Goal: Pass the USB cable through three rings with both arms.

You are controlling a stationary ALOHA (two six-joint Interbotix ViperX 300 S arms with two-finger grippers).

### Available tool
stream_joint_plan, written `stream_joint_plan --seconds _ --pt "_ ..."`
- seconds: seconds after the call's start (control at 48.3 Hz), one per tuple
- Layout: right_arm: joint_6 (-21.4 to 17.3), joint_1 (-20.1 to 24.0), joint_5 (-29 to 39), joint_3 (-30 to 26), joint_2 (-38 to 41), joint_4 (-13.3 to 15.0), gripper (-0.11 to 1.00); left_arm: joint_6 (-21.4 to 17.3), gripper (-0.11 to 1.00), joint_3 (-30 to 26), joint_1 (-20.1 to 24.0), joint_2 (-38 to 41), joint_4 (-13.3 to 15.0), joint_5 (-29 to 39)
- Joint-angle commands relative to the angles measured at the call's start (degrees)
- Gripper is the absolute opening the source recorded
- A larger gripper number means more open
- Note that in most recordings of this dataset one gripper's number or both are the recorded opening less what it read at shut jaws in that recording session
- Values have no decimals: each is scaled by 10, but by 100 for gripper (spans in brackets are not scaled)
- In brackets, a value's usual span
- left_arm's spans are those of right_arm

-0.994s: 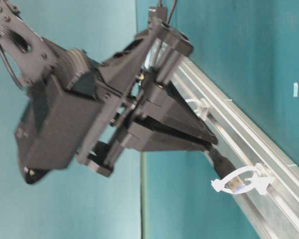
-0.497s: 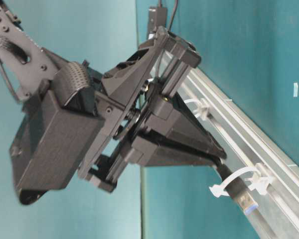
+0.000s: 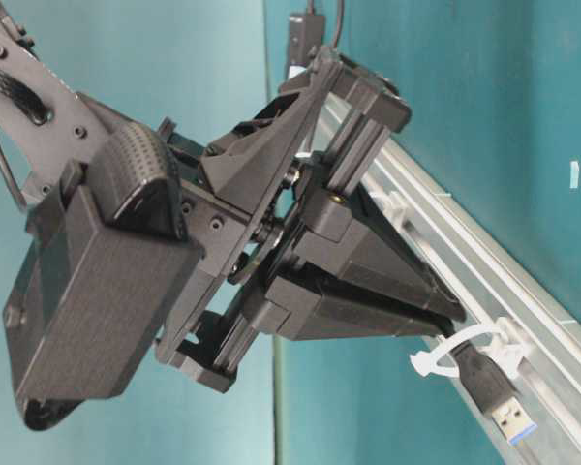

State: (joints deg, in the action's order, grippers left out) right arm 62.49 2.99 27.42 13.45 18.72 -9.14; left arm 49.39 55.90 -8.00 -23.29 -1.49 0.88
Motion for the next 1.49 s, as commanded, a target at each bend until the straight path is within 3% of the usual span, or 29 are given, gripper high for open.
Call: stream_joint_plan --seconds 0.0,0.331,0.559,0.994,1.47 --pt "-15 9 -5 -5 2 -3 8 0 94 -5 -2 -12 -1 -3" --pt "-21 12 -17 -11 10 -3 8 4 94 -8 -21 -3 -1 -9" --pt "-24 11 -18 -17 13 -3 8 69 94 -11 -52 67 0 -96" --pt "-25 10 -15 -15 12 -3 8 51 94 -59 -47 221 -1 -135" --pt "-25 7 -15 -17 12 -3 8 47 93 -67 -19 246 -1 -179"
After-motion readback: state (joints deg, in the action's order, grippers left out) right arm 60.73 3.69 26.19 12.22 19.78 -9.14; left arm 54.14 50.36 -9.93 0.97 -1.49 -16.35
